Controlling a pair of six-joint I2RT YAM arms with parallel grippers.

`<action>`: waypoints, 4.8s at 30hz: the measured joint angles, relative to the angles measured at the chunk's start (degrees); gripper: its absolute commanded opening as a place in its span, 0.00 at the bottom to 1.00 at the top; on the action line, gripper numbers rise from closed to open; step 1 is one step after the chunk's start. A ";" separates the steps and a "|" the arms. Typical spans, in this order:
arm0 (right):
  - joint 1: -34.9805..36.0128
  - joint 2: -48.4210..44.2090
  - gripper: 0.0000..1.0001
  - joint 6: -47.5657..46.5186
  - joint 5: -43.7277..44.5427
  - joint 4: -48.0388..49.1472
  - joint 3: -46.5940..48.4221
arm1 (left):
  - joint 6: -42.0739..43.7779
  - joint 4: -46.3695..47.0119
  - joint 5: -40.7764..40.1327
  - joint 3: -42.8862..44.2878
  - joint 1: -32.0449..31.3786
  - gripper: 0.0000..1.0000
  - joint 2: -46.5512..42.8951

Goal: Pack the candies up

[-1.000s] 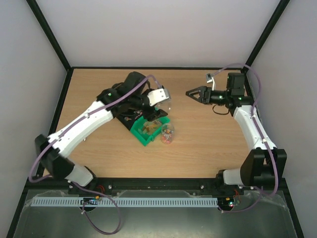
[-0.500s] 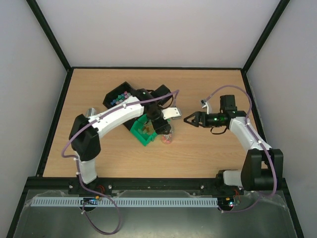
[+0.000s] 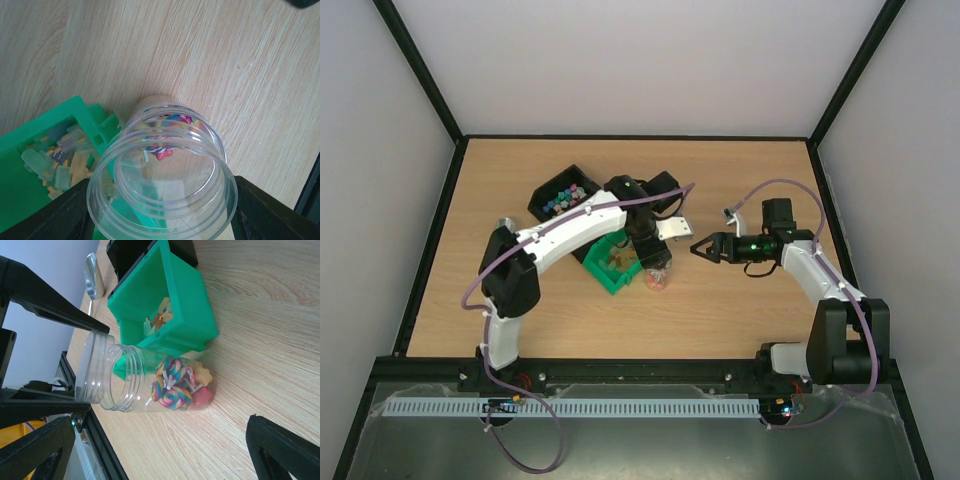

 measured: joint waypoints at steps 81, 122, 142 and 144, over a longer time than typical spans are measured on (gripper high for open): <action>1.51 3.54 0.75 -0.04 0.48 2.34 -1.16 | 0.87 18.49 8.24 -15.74 0.85 0.30 -9.42; 4.63 -3.32 0.99 -4.50 2.40 30.69 -13.64 | -7.91 33.51 14.91 -25.97 17.59 0.99 -28.72; 17.25 -3.30 0.99 -1.57 12.66 35.76 -15.39 | -7.91 33.33 22.64 -25.94 23.80 0.99 -28.68; 17.55 -3.41 0.99 -0.68 12.63 35.91 -15.87 | -7.93 33.51 23.26 -25.97 23.87 0.99 -28.68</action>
